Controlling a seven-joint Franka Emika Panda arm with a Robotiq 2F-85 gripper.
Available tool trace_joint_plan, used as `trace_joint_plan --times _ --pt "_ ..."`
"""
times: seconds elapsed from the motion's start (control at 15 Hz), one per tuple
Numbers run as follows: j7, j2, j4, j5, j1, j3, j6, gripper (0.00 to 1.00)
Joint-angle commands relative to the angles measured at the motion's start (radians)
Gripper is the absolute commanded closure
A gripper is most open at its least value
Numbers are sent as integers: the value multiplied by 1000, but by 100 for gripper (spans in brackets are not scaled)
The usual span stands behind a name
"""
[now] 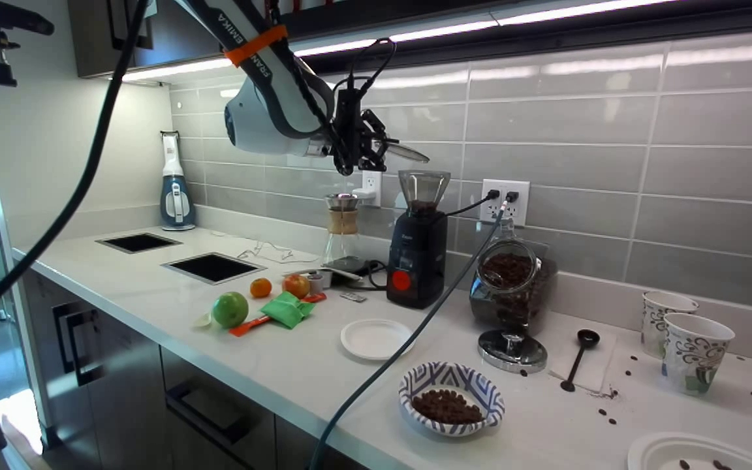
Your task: Put the lid on the blender.
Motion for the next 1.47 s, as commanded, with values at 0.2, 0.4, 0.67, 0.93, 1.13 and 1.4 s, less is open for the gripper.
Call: trace_joint_plan --times 0.2,0.4,0.67,0.93,1.13,1.4 --pt "87 37 57 4 -20 2 35 99" --pt "120 69 89 1 -34 -2 57 99" --pt "175 114 139 1 -63 3 110 99" --pt "188 132 180 0 -64 24 116 99" --pt "181 150 207 0 -58 45 126 99" --pt "167 172 233 1 -61 64 151 99"
